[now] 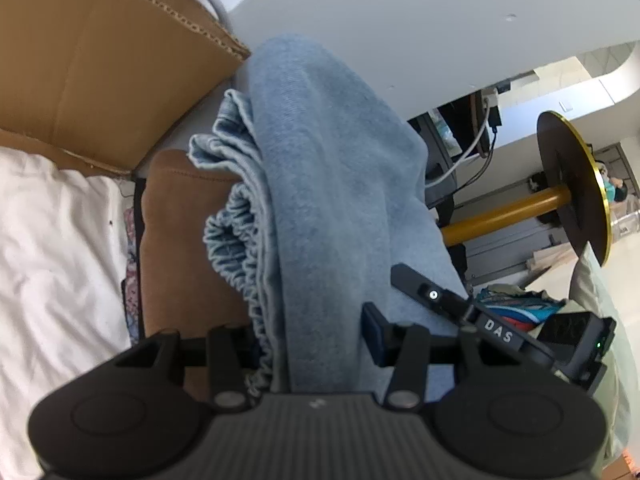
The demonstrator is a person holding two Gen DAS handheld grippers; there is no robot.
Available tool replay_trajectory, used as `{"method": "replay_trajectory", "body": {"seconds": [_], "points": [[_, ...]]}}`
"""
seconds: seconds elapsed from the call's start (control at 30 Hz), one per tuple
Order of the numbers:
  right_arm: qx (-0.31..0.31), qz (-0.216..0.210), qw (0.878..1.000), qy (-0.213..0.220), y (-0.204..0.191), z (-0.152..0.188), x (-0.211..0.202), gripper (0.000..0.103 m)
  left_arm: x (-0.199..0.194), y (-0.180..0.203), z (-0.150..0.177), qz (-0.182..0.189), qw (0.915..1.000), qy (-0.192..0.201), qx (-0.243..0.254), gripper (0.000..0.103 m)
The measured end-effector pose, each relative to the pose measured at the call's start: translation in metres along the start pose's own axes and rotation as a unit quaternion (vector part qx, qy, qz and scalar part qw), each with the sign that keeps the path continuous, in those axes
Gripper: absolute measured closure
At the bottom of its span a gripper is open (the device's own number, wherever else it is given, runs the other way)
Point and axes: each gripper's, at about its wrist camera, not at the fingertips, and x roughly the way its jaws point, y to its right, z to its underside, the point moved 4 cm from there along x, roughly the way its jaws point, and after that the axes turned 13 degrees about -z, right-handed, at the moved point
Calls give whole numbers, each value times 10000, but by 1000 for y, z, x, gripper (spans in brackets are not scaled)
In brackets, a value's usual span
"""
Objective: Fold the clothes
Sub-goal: 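Carry the jeans bundle with both grippers toward the folded clothes pile, then lower the jeans bundle onto the brown clothes pile and open both grippers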
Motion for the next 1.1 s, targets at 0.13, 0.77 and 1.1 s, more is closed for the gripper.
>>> {"method": "replay_trajectory", "body": {"seconds": [0.13, 0.77, 1.1], "points": [[2, 58, 10000, -45, 2, 0, 2, 81, 6, -6, 2, 99, 9999, -29, -100, 54], [366, 227, 9988, -239, 37, 14, 40, 80, 43, -41, -5, -247, 9969, -396, -627, 42], [427, 303, 9985, -158, 36, 17, 39, 80, -22, -34, -26, -1221, 9918, -354, -157, 49]]}}
